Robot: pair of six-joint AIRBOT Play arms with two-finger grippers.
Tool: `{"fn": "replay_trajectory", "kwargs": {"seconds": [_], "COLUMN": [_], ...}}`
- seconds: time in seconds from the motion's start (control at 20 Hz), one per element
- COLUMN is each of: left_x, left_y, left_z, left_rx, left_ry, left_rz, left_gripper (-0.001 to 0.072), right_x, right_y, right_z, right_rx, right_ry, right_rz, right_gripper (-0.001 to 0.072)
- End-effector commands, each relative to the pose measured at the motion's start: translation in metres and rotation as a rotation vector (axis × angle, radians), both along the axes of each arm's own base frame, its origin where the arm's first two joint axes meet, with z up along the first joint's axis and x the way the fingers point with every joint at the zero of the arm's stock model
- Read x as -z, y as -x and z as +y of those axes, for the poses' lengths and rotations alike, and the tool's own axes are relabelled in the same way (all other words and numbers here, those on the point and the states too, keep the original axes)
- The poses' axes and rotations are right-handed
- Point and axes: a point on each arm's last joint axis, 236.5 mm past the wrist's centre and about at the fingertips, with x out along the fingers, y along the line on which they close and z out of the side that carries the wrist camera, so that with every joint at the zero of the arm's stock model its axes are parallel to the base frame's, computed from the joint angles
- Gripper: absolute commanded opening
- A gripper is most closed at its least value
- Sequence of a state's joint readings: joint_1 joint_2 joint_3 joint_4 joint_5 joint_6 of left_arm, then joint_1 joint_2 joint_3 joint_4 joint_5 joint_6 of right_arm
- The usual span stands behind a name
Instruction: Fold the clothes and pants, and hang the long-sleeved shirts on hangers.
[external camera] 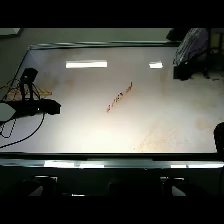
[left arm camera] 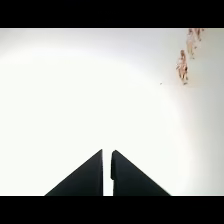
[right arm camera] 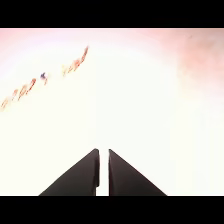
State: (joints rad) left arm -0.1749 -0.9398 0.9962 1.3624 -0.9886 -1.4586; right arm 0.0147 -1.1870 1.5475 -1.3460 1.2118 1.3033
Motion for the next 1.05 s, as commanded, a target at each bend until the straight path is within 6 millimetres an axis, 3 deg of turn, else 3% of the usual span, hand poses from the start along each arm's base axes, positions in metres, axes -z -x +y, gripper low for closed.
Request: {"fn": "replay_trajectory", "kwargs": {"seconds": [0.0, 0.15, 1.0], "left_x": [0.007, 0.002, 0.002], "left_y": [0.01, 0.002, 0.002], "left_z": [0.023, 0.026, 0.026], "left_rx": [0.036, 0.016, 0.016], "left_ry": [-0.131, -0.124, -0.124], "left_rz": [0.022, -0.01, -0.009], "left_gripper": [0.0025, 0.0027, 0.0028], "right_x": [0.08, 0.102, 0.101], "right_y": [0.046, 0.056, 0.057], "right_z": [0.043, 0.055, 0.057], "right_rx": [-0.107, -0.118, -0.116], "right_ry": [0.017, 0.03, 0.022], "right_rz": [0.246, 0.295, 0.296], "right_gripper": [0.003, 0.0029, 0.0029]}}
